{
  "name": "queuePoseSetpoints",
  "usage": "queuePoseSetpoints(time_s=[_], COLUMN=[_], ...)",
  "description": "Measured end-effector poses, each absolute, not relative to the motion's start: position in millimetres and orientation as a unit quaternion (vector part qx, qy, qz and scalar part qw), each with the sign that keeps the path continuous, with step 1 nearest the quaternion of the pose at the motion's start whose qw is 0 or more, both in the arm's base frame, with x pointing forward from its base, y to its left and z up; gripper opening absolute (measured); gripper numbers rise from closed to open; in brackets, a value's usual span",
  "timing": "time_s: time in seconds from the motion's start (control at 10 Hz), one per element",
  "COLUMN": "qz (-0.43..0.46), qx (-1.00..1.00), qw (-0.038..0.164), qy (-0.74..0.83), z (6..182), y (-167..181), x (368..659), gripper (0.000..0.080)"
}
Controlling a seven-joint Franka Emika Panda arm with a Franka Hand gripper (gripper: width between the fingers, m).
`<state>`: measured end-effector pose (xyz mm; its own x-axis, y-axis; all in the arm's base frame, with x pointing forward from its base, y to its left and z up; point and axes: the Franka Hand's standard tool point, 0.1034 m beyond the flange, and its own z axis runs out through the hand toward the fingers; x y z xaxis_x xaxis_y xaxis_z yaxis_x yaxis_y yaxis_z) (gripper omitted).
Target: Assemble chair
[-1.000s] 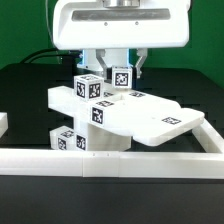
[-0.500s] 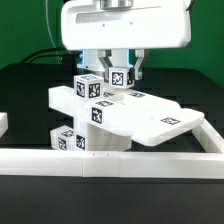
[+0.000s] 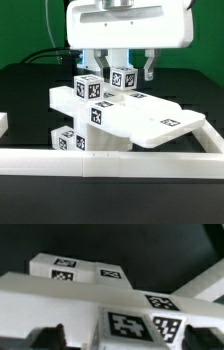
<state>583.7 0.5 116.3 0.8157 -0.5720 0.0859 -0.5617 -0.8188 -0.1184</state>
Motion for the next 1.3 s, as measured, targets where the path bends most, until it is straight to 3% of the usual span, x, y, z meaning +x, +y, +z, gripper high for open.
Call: queuePoseSetpoints(time_s=[0.1, 0.4, 0.6, 1.0, 1.2, 1.3], qz=[-0.059, -0.064, -0.065, -0.045, -0.045, -0.045], qx=[-0.959, -0.987, -0.998, -0.986, -0.986, -0.988], qw=[0.043, 0.033, 0.016, 0.014, 0.014, 0.015], qy=[0.275, 0.146, -0.01, -0.159, -0.158, -0.15], z=[115.2, 114.6, 116.6, 123.3, 123.1, 123.1], y=[0.0, -1.5, -4.0, -5.1, -5.1, -5.1], x=[583.4, 583.1, 584.9, 592.0, 591.9, 591.9], gripper=[0.063, 0.0645, 0.0649, 0.0649, 0.0388, 0.0388])
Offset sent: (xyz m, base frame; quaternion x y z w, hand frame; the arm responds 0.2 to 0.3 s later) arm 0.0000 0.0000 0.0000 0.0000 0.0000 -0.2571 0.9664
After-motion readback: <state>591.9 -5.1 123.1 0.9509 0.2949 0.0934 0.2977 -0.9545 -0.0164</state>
